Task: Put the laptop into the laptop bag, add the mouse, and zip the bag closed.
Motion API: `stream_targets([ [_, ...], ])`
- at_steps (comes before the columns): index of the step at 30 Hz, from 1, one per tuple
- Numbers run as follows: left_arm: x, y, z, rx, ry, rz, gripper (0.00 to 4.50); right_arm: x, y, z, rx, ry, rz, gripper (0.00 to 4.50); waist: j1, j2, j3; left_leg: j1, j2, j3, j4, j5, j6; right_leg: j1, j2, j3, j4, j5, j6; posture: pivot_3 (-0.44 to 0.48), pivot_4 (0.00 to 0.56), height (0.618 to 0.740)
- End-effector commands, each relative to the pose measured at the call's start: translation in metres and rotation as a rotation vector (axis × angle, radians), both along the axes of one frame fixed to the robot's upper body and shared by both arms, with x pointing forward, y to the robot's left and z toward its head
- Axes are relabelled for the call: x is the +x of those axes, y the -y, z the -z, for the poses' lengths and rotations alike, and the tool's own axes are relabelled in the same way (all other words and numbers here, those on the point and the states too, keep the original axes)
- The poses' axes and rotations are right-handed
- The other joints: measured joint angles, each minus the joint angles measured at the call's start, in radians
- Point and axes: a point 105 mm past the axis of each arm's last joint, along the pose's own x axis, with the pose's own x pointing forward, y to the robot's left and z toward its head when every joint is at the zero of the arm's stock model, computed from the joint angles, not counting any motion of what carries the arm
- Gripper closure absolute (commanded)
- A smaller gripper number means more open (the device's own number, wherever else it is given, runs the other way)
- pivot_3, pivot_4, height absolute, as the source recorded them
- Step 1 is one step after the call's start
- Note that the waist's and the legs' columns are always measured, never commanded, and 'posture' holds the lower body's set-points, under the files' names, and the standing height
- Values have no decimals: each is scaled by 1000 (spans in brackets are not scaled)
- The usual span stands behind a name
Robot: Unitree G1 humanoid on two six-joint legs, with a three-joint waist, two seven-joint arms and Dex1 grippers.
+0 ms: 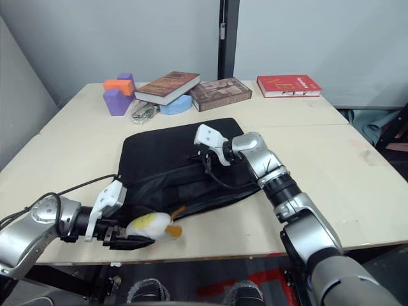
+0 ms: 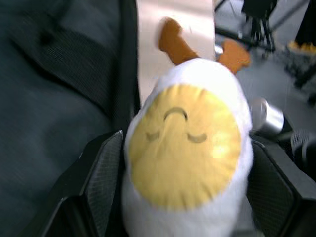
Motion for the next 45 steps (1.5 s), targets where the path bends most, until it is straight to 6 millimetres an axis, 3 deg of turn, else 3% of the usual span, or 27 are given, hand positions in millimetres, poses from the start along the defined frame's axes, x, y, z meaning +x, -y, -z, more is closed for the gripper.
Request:
stream_targets([
  [1,2,4,-7,-10,48,6,844,-2,4,20,-65,-55,8,4500,1,0,0,0,0,0,0,0,0,0,0,0,0,0,0,0,150,725],
  [8,0,-5,-8,32,67,3,844,-2,5,19,-62,-53,11,4500,0,0,0,0,0,0,0,0,0,0,0,0,1,0,0,0,150,725],
  [16,-13,-20,-43,-51,-32,-27,844,-1,7,18,-63,-46,13,4500,1,0,0,0,0,0,0,0,0,0,0,0,1,0,0,0,150,725],
  [21,-12,-39,-48,-40,-30,-98,844,-1,8,14,-60,-36,10,4500,1,0,0,0,0,0,0,0,0,0,0,0,0,0,0,0,150,725],
  [23,-5,-46,-54,-71,-10,-153,844,-3,6,7,-36,-32,-7,4500,2,0,0,0,0,0,0,0,0,-1,0,0,0,0,0,0,150,725],
  [27,16,-64,-89,-356,-17,-349,844,-7,5,-27,57,15,-24,4500,9,1,1,-1,0,0,0,0,0,-2,0,0,1,0,0,0,150,725],
  [30,19,-81,-88,-404,-64,-440,844,-17,11,-56,132,25,-42,4500,9,1,2,-5,0,0,1,0,0,-6,0,0,1,0,0,0,150,725],
  [34,13,-97,-80,-390,-137,-506,844,-31,36,-82,163,41,-38,4500,15,1,2,-9,0,0,0,0,-1,-7,0,-1,-3,0,-1,0,150,725],
  [38,15,-115,-70,-456,-358,-619,844,-53,76,-93,138,40,-20,4500,38,0,2,-9,0,-1,0,-1,-2,-6,0,-2,-3,0,-1,0,150,725],
  [45,9,-109,-46,-473,-641,-640,844,-111,116,-112,108,-19,-61,4500,52,0,3,-5,0,-1,1,-1,-2,-5,0,0,0,-1,-1,0,150,725],
])
